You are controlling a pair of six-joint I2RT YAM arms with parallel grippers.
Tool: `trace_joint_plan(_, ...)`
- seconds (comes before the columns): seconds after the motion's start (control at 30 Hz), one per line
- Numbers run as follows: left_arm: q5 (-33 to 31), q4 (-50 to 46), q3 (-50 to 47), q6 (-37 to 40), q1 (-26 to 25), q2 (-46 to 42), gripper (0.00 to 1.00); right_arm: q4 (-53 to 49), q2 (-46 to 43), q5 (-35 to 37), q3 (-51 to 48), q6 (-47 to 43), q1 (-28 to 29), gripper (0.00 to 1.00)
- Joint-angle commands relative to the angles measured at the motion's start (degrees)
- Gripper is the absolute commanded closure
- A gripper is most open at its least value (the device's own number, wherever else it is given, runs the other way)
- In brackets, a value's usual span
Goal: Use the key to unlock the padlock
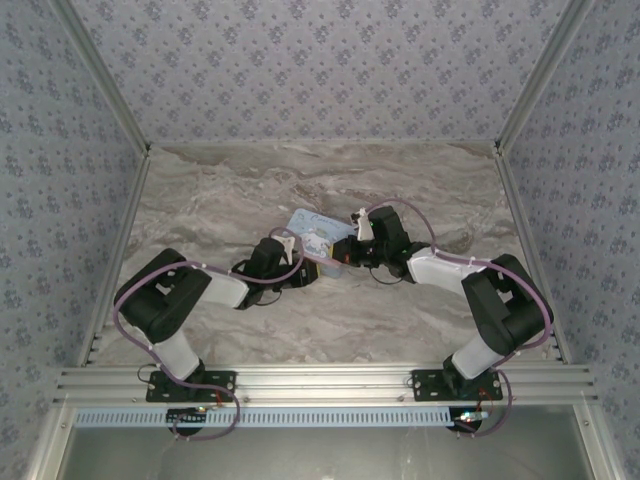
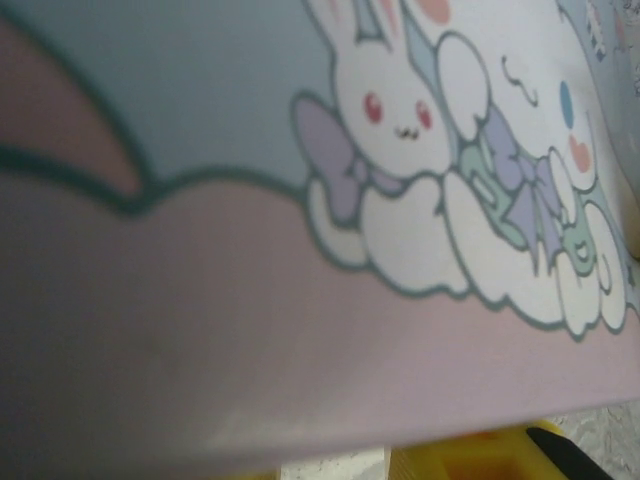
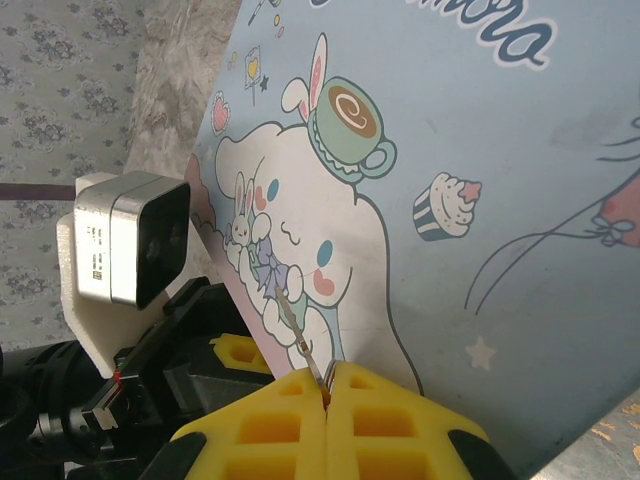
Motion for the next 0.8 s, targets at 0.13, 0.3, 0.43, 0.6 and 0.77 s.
trace_joint_plan(0.13, -0.55, 3.33, -0.86, -1.99, -0.83, -1.47, 0.74, -2.14, -2.20, 1.96, -0.84, -4.21, 0.40, 1.00)
trace_joint_plan(0.3, -0.36, 1.90, -0.68, -4.81, -1.56, -3.91, 0.74, -6.93, -9.65, 5.32, -3.33, -12.20, 0.72, 1.00)
trace_joint_plan(0.43, -0.14, -1.33, 0.36, -7.79, -2.20, -5.97, 0.74, -8.26, -15.85, 8.54, -9.10, -16.72, 1.99, 1.00)
trace_joint_plan(0.6, -0.45, -5.57, 1.67, -12.57, -2.83, -8.29, 0.74, -6.74, -22.26, 14.47, -16.50, -19.87, 5.47, 1.00)
trace_joint_plan(0.77, -0.25, -7.96, 3.42, -15.32, -3.91, -9.57, 0.74, -2.40, -24.38, 20.38, -20.58, -21.86, 9.51, 1.00)
